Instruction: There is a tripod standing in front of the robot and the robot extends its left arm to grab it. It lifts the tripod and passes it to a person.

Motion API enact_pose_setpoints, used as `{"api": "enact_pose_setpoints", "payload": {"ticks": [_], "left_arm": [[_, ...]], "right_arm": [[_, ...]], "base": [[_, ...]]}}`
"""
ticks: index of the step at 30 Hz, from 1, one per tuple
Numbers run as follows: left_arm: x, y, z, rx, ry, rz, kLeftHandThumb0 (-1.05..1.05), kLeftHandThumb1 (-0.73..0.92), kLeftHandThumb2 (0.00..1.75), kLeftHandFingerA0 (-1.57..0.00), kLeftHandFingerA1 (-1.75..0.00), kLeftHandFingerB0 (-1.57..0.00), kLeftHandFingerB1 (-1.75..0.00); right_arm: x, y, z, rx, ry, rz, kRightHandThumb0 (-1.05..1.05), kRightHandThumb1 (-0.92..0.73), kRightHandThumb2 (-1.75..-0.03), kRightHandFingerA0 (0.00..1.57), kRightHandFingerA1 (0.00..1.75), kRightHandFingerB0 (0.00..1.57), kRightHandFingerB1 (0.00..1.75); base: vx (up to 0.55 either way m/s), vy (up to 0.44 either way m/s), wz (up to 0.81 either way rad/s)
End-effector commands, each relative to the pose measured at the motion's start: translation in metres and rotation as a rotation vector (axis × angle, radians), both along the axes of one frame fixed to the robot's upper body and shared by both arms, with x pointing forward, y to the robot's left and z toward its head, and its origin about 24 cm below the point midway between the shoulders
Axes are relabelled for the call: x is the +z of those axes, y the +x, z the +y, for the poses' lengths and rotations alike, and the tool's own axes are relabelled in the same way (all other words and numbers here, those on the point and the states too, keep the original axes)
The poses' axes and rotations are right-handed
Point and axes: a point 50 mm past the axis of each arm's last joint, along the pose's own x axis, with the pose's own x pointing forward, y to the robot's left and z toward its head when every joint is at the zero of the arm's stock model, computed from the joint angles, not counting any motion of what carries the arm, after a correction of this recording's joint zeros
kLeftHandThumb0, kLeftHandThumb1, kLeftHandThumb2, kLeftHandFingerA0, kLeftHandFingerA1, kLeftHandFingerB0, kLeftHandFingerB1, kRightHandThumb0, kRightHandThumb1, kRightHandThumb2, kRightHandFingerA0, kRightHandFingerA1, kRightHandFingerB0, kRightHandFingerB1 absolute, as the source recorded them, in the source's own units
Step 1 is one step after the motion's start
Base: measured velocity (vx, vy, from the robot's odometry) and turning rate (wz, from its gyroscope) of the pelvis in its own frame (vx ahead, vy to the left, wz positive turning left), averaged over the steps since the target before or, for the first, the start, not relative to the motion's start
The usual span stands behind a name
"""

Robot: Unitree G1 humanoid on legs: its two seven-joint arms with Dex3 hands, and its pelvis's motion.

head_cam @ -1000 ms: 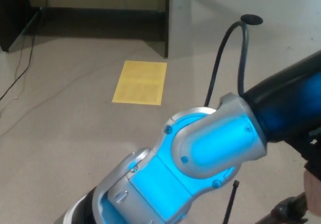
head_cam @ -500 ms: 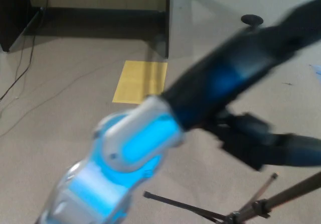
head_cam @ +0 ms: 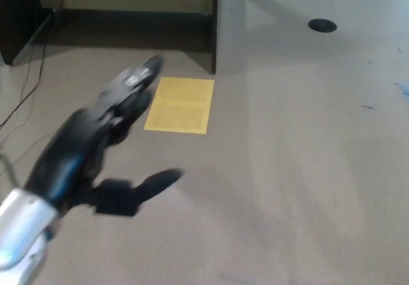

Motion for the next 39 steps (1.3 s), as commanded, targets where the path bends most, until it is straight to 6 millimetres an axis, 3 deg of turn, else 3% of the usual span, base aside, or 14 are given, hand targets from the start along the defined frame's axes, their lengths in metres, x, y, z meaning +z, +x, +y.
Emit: {"api": "enact_pose_setpoints", "payload": {"ticks": [1,2,5,8,11,14,15,16,22,23,24,31,36,39], "left_arm": [[-0.059,-0.033,0.074,0.213,0.092,0.048,-0.56,0.35,0.68,0.0,-0.18,0.0,0.0],[-0.084,-0.043,0.092,0.313,0.134,0.111,-0.44,0.3,0.65,0.0,-0.25,0.0,-0.06],[-0.128,-0.059,0.116,0.436,0.176,0.287,-0.49,0.4,0.67,-0.01,-0.19,0.0,-0.05],[-0.157,-0.068,0.131,0.499,0.261,0.381,-0.56,0.37,0.69,0.0,-0.13,0.0,-0.05],[-0.177,-0.075,0.139,0.522,0.202,0.456,-0.54,0.35,0.68,0.0,-0.2,0.0,-0.04],[-0.205,-0.1,0.155,0.599,0.353,0.575,-0.49,0.35,0.73,-0.01,-0.36,0.0,-0.19],[-0.208,-0.101,0.158,0.616,0.325,0.61,-0.45,0.33,0.72,-0.01,-0.39,0.0,-0.22],[-0.208,-0.096,0.158,0.622,0.275,0.629,-0.42,0.47,0.56,-0.08,-0.32,-0.02,-0.17],[-0.206,-0.076,0.161,0.636,0.208,0.642,-0.43,0.52,0.57,-0.15,-0.35,-0.08,-0.21],[-0.206,-0.073,0.162,0.642,0.227,0.654,-0.29,0.41,0.93,-0.02,-0.49,0.0,-0.48],[-0.207,-0.072,0.164,0.646,0.243,0.67,-0.54,0.46,0.7,-0.21,-0.43,-0.13,-0.36],[-0.214,-0.063,0.166,0.659,0.316,0.738,-0.39,0.56,0.58,-0.47,-0.42,-0.29,-0.32],[-0.233,-0.091,0.165,0.658,0.351,0.804,-0.31,0.51,0.55,-0.43,-0.42,-0.3,-0.33],[-0.235,-0.09,0.164,0.665,0.342,0.804,-0.39,0.5,0.55,-0.43,-0.41,-0.31,-0.33]], "right_arm": [[-0.007,-0.011,-0.003,-0.007,-0.006,0.06,-0.38,-0.7,-0.61,0.65,0.42,0.48,0.36],[-0.008,-0.012,-0.003,-0.006,-0.01,0.064,-0.38,-0.7,-0.61,0.65,0.42,0.48,0.36],[-0.012,-0.022,-0.007,-0.014,-0.01,0.087,-0.38,-0.7,-0.62,0.67,0.43,0.49,0.37],[-0.011,-0.022,-0.011,-0.007,-0.024,0.095,-0.39,-0.71,-0.61,0.66,0.43,0.5,0.37],[-0.009,-0.019,-0.011,-0.014,-0.023,0.09,-0.39,-0.69,-0.61,0.66,0.42,0.49,0.37],[-0.011,-0.022,-0.008,0.001,-0.026,0.093,-0.38,-0.71,-0.61,0.67,0.44,0.51,0.38],[-0.011,-0.021,-0.008,-0.005,-0.02,0.094,-0.38,-0.71,-0.61,0.66,0.43,0.5,0.38],[-0.01,-0.019,-0.01,-0.014,-0.019,0.09,-0.38,-0.71,-0.61,0.65,0.42,0.5,0.37],[0.0,-0.005,-0.014,-0.022,-0.038,0.053,-0.39,-0.7,-0.61,0.67,0.42,0.51,0.37],[0.002,-0.002,-0.014,-0.023,-0.039,0.048,-0.38,-0.7,-0.61,0.67,0.42,0.51,0.37],[0.003,0.0,-0.014,-0.02,-0.044,0.044,-0.39,-0.7,-0.61,0.68,0.42,0.51,0.37],[0.014,0.011,-0.019,-0.009,-0.052,0.008,-0.39,-0.71,-0.61,0.69,0.44,0.51,0.38],[0.0,-0.019,-0.024,-0.002,-0.049,0.064,-0.37,-0.7,-0.61,0.67,0.43,0.5,0.37],[0.0,-0.017,-0.025,-0.017,-0.053,0.077,-0.4,-0.71,-0.61,0.67,0.43,0.5,0.37]], "base": [[0.0,0.0,0.0],[0.0,0.0,0.0],[0.0,0.0,0.0],[0.0,0.0,0.0],[0.0,0.0,0.0],[0.0,0.0,0.0],[0.0,0.0,0.0],[0.0,0.0,0.0],[0.0,0.0,0.0],[0.0,0.0,0.0],[0.0,0.0,0.0],[0.0,0.0,0.0],[0.0,0.0,0.0],[0.0,0.0,0.0]]}}
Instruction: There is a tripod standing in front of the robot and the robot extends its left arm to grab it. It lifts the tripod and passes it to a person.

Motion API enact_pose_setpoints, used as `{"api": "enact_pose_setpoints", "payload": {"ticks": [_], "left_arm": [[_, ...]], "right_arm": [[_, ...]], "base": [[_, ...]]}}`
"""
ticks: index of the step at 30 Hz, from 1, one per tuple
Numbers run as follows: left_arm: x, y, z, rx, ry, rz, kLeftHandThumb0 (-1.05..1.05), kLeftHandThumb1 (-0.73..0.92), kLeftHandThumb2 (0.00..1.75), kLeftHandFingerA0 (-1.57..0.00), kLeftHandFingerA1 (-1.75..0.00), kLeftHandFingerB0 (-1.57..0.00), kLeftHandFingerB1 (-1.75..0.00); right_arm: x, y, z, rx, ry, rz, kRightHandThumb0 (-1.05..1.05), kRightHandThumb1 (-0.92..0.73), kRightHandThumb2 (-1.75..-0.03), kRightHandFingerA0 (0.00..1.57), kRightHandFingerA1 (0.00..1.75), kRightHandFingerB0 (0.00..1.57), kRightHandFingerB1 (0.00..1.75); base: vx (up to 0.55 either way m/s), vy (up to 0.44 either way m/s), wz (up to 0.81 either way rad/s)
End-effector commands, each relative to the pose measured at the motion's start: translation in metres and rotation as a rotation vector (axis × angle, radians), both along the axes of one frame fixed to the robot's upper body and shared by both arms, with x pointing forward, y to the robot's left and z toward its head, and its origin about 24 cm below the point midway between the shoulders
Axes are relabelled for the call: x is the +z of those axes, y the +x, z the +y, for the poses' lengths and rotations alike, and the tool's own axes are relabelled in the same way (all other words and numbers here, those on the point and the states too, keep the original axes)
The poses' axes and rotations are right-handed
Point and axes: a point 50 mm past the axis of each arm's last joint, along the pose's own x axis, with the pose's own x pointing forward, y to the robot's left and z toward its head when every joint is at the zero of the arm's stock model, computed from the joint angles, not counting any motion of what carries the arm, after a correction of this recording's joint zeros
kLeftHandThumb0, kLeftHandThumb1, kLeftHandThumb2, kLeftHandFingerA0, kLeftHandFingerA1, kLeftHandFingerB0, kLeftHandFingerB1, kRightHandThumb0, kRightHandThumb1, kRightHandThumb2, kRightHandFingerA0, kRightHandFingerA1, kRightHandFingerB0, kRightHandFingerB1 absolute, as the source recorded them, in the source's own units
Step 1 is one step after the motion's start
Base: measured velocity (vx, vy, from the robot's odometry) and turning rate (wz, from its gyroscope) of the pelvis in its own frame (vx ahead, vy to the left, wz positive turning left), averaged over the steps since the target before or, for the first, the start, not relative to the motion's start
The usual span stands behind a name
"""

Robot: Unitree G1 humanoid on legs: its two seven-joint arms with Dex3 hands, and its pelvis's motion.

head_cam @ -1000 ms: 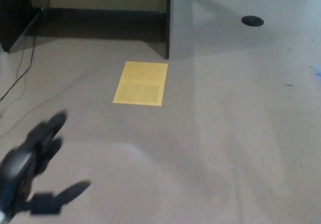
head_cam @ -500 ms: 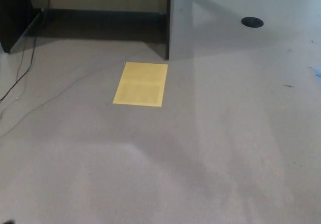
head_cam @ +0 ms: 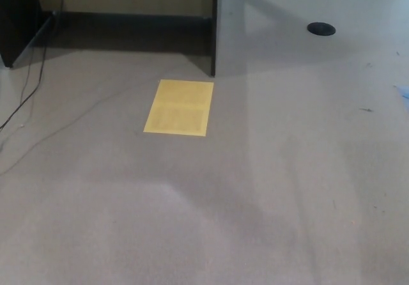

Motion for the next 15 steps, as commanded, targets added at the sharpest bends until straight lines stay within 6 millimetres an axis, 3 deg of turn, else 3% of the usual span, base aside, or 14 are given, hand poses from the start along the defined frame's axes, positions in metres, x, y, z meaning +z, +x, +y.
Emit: {"api": "enact_pose_setpoints", "payload": {"ticks": [1,3,10,11,12,15], "left_arm": [[0.002,-0.001,0.004,-0.019,0.061,-0.037,-0.39,0.5,0.55,-0.43,-0.41,-0.31,-0.33],[0.003,0.001,0.004,-0.016,0.058,-0.053,-0.43,0.51,0.55,-0.44,-0.42,-0.32,-0.33],[-0.008,-0.031,0.008,-0.007,0.048,0.016,-0.47,0.48,0.55,-0.43,-0.4,-0.3,-0.32],[-0.009,-0.037,0.01,-0.021,0.063,0.039,-0.58,0.41,0.71,-0.37,-0.48,-0.26,-0.41],[-0.009,-0.038,0.011,-0.026,0.064,0.045,-0.53,0.5,0.56,-0.49,-0.41,-0.31,-0.32],[-0.008,-0.041,0.013,-0.054,0.078,0.072,-0.55,0.52,0.56,-0.49,-0.41,-0.31,-0.32]], "right_arm": [[0.0,-0.003,-0.008,-0.022,-0.013,0.039,-0.4,-0.71,-0.61,0.67,0.43,0.5,0.37],[0.001,0.0,-0.008,-0.031,-0.018,0.042,-0.39,-0.71,-0.61,0.68,0.43,0.51,0.37],[-0.015,-0.026,-0.003,0.005,-0.024,0.103,-0.39,-0.71,-0.61,0.68,0.44,0.51,0.38],[-0.019,-0.032,-0.002,0.005,-0.032,0.13,-0.39,-0.72,-0.61,0.7,0.43,0.5,0.37],[-0.02,-0.032,-0.002,0.003,-0.031,0.133,-0.39,-0.72,-0.61,0.69,0.43,0.5,0.37],[-0.023,-0.037,0.0,0.005,-0.022,0.139,-0.4,-0.71,-0.61,0.67,0.42,0.5,0.37]], "base": [[0.0,0.0,0.0],[0.0,0.0,0.0],[0.0,0.0,0.0],[0.0,0.0,0.0],[0.0,0.0,0.0],[0.0,0.0,0.0]]}}
